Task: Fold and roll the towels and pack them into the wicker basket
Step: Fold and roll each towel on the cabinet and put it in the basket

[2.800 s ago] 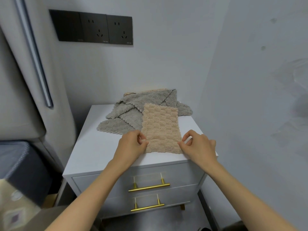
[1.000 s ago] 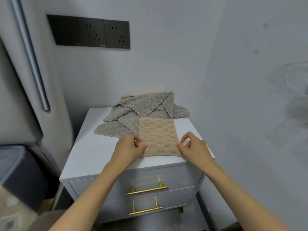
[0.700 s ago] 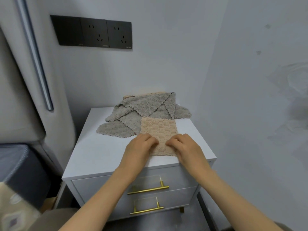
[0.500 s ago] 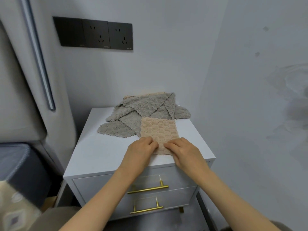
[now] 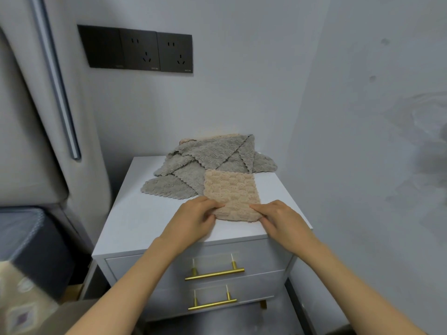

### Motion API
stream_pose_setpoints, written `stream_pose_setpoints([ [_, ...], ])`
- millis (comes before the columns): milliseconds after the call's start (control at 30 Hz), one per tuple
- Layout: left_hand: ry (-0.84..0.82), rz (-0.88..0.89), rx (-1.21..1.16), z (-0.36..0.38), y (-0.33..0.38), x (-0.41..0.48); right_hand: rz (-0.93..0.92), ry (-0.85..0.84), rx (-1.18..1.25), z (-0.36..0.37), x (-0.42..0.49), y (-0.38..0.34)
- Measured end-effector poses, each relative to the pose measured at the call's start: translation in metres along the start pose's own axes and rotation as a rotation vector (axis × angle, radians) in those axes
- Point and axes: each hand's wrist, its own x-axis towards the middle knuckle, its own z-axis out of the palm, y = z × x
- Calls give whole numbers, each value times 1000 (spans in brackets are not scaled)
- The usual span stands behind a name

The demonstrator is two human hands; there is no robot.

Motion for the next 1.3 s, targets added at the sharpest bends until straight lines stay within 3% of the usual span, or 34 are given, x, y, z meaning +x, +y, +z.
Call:
stream_pose_setpoints([
  [133, -47, -146, -146, -7, 0, 3, 161, -33, 190, -10, 0, 2],
  [433, -123, -421, -360, -14, 1, 7, 310, -20, 480, -17, 5, -3],
  [533, -116, -501, -388, -12, 3, 10, 402, -18, 472, -14, 9, -6],
  [700, -91, -594, -266, -8, 7, 17, 482, 139, 329, -1, 15, -12],
  [867, 36, -452, 49, -1, 18, 13, 375, 297, 88, 2, 16, -16],
  [1000, 200, -82, 147, 12, 22, 12, 8, 487, -64, 8, 16, -24],
  [1133, 220, 59, 169, 19, 25, 9, -265, 427, -116, 16, 13, -28],
  [1300, 176, 125, 282, 19, 21, 3, -335, 299, -222, 20, 6, -24],
])
